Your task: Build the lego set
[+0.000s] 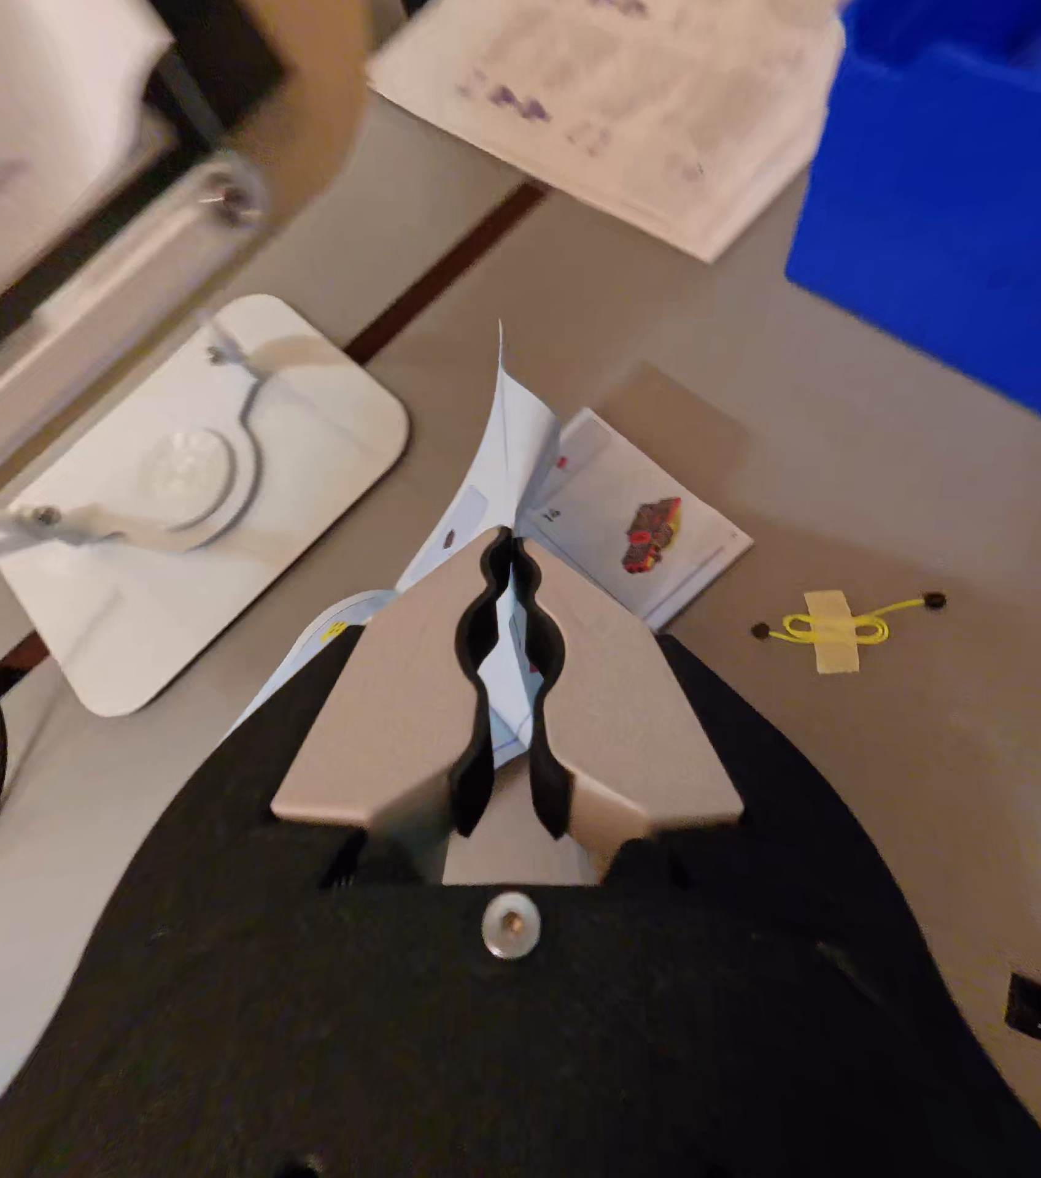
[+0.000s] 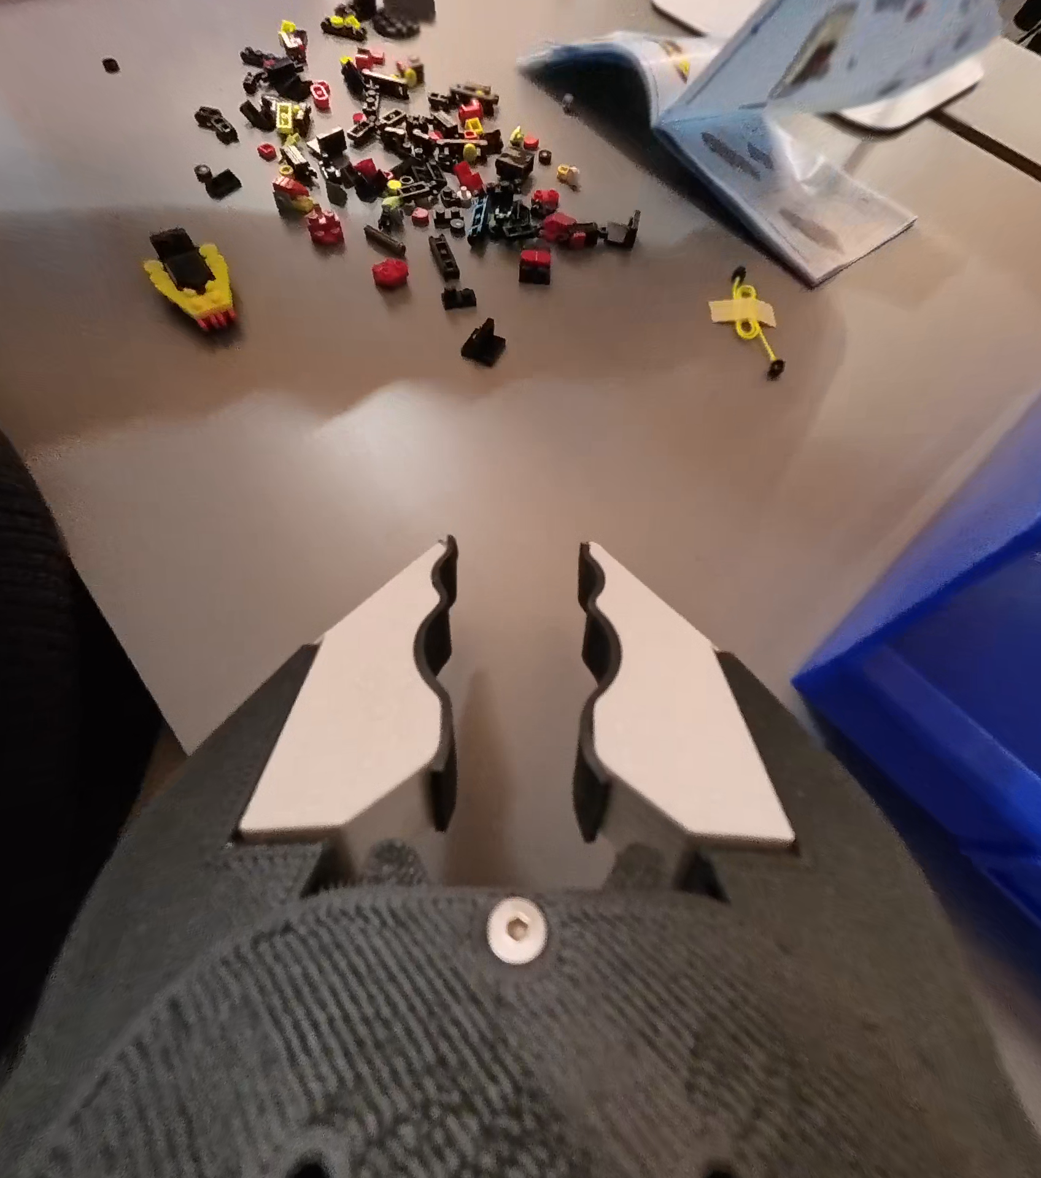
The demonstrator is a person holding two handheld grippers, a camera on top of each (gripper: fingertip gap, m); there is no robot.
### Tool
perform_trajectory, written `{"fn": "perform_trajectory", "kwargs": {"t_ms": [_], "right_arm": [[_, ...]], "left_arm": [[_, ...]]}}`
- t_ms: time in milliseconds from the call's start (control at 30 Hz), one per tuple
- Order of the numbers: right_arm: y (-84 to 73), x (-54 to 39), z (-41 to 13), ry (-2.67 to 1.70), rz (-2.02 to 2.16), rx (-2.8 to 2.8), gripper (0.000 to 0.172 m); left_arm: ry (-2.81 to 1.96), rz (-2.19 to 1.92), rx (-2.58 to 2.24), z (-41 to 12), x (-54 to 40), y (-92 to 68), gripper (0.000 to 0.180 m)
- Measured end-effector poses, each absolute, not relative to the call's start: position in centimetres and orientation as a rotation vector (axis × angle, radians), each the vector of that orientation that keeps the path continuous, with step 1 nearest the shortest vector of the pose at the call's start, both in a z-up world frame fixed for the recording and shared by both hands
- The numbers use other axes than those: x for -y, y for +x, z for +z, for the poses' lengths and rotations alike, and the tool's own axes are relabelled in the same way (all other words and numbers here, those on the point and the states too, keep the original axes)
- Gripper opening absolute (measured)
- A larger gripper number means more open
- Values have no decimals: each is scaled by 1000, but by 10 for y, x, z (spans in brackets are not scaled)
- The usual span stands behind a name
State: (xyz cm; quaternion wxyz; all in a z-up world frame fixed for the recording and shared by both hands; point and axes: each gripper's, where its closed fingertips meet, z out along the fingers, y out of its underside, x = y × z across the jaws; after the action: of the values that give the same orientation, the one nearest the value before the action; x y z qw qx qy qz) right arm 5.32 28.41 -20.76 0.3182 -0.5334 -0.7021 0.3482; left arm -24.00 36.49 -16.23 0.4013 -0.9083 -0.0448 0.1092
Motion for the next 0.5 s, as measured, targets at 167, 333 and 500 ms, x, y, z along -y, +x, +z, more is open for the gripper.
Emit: {"fn": "perform_trajectory", "kwargs": {"t_ms": [167,333,500], "right_arm": [[47,-284,-211,-1419,886,1847,36],[13,-257,-177,-1447,1189,1678,35],[-47,-261,-139,-1507,1363,1457,25]], "left_arm": [[-2146,70,428,-165,-329,-279,0],[-2065,-95,532,-180,-306,-290,0],[-1997,-200,632,-185,-285,-308,0]]}}
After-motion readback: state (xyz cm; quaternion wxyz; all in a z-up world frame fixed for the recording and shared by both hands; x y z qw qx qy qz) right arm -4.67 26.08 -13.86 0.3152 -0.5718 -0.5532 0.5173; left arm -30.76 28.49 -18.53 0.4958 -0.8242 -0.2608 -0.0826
